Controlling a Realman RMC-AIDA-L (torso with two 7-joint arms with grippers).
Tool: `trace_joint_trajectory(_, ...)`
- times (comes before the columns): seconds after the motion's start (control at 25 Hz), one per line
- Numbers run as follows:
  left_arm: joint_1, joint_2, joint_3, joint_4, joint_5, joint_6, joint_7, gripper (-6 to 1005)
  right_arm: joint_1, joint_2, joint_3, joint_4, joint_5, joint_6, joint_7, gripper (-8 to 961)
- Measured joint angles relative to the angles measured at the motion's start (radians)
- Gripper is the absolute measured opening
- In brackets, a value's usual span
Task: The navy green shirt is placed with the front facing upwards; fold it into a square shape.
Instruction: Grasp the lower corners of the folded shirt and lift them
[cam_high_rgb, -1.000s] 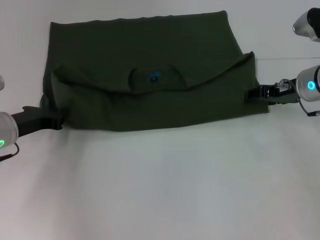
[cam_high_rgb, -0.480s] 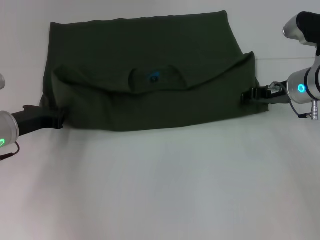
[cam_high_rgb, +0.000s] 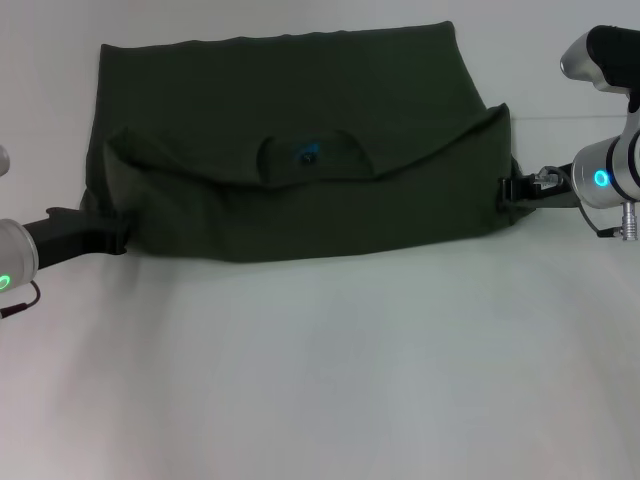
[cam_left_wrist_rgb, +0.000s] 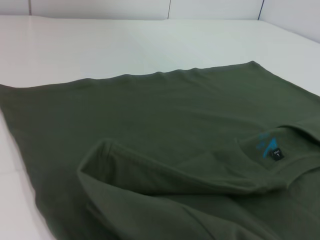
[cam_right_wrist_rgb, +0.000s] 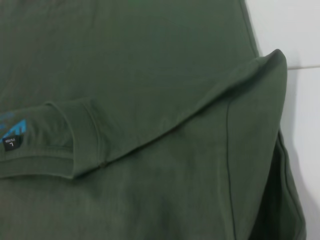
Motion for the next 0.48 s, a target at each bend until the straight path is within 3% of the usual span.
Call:
trace_joint_trajectory(0.12,0.000,0.000,-0.003,0.000,0.000,0.000,0.000,55,-0.001,0.000,-0.008,-0.002,0.000,0.002,-0.001,127)
trace_joint_trajectory(0.48,-0.001,0.002,-0.006,0.003,-0.001,0.001,-0.006,57,-0.004,-0.003,-0.020,-0.015,-0.002,-0.006,-0.012,67)
